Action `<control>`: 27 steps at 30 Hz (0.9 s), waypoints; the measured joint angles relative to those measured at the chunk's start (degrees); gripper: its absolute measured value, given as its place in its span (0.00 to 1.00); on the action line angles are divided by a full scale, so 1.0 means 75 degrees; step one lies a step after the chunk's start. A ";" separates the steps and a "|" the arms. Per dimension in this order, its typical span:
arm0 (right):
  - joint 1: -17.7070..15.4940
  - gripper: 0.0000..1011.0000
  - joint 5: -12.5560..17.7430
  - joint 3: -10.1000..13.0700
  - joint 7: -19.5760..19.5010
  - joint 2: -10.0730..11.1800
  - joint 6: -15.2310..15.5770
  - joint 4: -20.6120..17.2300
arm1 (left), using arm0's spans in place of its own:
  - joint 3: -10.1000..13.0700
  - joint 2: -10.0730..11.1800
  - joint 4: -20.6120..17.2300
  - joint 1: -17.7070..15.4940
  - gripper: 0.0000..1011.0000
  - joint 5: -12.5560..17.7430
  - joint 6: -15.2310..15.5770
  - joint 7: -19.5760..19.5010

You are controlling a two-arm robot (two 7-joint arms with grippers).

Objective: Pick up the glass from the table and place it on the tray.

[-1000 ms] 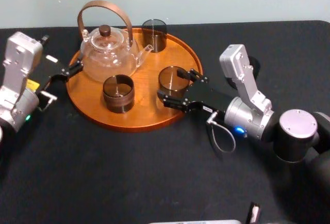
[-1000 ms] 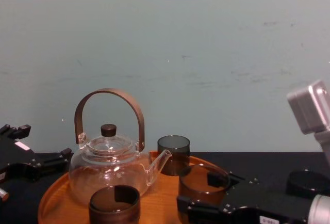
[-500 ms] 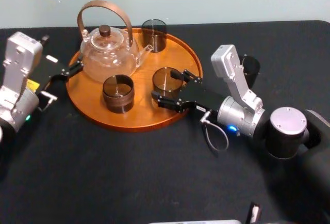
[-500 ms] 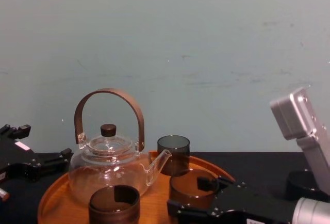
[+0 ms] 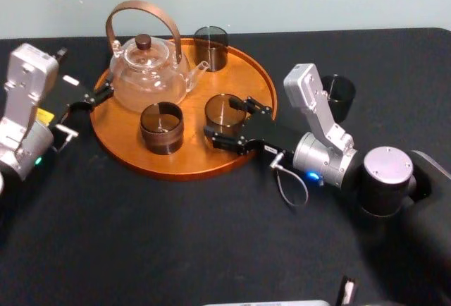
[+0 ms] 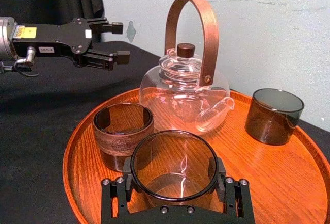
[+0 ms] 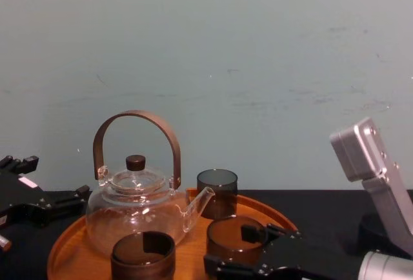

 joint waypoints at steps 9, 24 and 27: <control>0.0042 0.90 -0.0055 -0.0048 0.0021 -0.0060 -0.0010 0.0156 | 0.0001 0.0000 0.0000 0.0000 0.99 0.0000 0.0000 0.0000; 0.0049 0.90 -0.0015 -0.0022 0.0027 -0.0101 0.0028 0.0269 | 0.0000 0.0000 0.0001 0.0000 0.99 0.0000 0.0000 0.0000; 0.0049 0.89 -0.0012 -0.0019 0.0027 -0.0100 0.0030 0.0264 | 0.0000 0.0000 0.0000 0.0000 0.99 0.0000 0.0000 0.0000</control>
